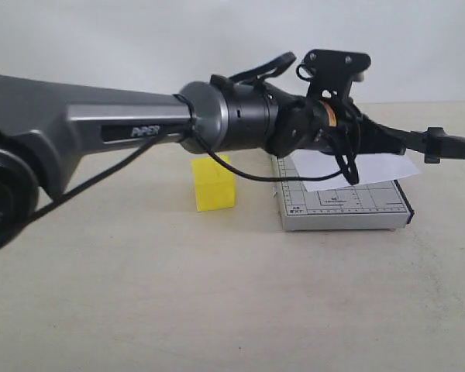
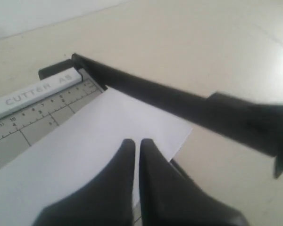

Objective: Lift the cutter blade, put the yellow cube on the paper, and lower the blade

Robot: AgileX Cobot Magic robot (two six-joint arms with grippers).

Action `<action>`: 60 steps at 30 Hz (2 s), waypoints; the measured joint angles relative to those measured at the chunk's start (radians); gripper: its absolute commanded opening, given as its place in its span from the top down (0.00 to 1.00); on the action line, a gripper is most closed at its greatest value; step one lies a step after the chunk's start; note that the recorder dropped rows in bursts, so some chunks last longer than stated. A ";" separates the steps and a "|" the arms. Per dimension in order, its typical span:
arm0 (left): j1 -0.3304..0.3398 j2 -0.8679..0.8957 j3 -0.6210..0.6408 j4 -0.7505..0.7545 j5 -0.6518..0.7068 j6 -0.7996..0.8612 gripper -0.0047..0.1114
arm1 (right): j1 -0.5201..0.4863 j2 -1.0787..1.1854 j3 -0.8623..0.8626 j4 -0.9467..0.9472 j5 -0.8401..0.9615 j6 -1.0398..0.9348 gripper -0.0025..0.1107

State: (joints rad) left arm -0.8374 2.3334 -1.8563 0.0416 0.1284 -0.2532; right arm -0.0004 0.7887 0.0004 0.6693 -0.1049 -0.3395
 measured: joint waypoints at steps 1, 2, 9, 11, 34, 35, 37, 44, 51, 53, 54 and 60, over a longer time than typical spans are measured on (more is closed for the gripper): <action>0.000 -0.022 0.012 0.000 0.000 -0.032 0.92 | 0.000 0.000 0.000 0.000 0.000 0.000 0.98; 0.000 -0.043 0.027 0.000 -0.002 -0.059 0.92 | 0.000 0.000 0.000 0.000 0.000 0.000 0.98; 0.000 -0.181 0.275 0.038 -0.034 -0.109 0.92 | 0.000 0.000 0.000 0.000 0.000 0.000 0.98; 0.000 -0.254 0.411 0.034 -0.102 -0.134 0.92 | 0.000 0.000 0.000 0.000 0.001 0.000 0.98; -0.070 -0.636 1.060 -1.489 -0.770 1.205 0.81 | 0.000 0.000 0.000 0.000 0.006 0.002 0.98; -0.070 -0.636 1.060 -1.471 -0.760 1.207 0.75 | 0.000 0.000 0.000 0.000 0.007 0.002 0.98; -0.070 -0.636 1.060 -1.419 -0.741 1.207 0.54 | 0.000 0.000 0.000 0.000 0.009 0.002 0.98; -0.070 -0.571 1.060 -1.197 -0.739 0.904 0.02 | 0.000 0.000 0.000 0.000 0.012 0.004 0.98; -0.070 -0.443 0.940 -1.176 -0.757 0.826 0.02 | 0.000 0.000 0.000 0.000 0.016 0.011 0.98; -0.070 -0.388 0.874 -1.217 -0.762 0.898 0.02 | 0.000 0.000 0.000 0.000 0.016 0.011 0.98; -0.068 -0.361 0.836 -1.258 -0.762 0.954 0.02 | 0.000 0.000 0.000 0.000 0.016 0.013 0.98; -0.031 -0.237 0.641 -1.535 -0.764 1.229 0.02 | 0.000 0.000 0.000 0.000 0.023 0.025 0.98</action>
State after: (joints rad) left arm -0.8687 2.0962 -1.2154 -1.4931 -0.6356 0.9762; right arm -0.0004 0.7887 0.0004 0.6693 -0.0818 -0.3143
